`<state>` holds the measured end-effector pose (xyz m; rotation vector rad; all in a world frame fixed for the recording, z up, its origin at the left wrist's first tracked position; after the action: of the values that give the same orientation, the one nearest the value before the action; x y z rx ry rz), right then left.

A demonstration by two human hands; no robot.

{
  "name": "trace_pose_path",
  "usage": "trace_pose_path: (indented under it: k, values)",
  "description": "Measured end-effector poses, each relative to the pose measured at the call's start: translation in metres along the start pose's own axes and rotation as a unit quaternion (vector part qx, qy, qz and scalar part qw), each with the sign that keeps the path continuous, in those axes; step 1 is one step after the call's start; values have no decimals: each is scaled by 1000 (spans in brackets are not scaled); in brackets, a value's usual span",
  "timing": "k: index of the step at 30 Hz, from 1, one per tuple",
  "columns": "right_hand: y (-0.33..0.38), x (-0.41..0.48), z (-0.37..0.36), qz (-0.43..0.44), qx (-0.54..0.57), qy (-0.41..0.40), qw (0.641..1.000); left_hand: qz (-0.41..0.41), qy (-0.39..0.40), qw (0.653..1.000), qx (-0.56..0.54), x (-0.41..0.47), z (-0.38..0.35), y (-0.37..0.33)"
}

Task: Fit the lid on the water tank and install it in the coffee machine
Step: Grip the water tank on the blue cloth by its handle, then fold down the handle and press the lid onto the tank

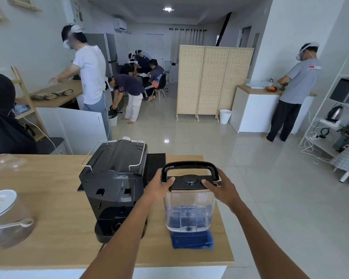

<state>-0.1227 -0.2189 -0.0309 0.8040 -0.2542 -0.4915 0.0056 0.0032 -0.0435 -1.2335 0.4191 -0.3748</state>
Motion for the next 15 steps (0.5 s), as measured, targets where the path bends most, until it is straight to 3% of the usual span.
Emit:
trace_pose_path:
  k: [8, 15]
  values:
    - [-6, -9, -1, 52, -11, -36, 998, -90, -44, 991, 88, -8, -1, 1]
    - [-8, -15, -2, 97, -52, -79, 991, -113, -49, 983, 133, -11, -1, 1]
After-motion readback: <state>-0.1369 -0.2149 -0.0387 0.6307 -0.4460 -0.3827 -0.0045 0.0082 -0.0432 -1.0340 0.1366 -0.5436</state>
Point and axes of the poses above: each hand's wrist, its own x-axis towards the middle knuckle, its own z-axis out of the back of the hand, y = z × x, the point moved 1 cm from there along x, towards the middle knuckle, and after that the axes turned 11 degrees about -x, right-handed, at the moved point
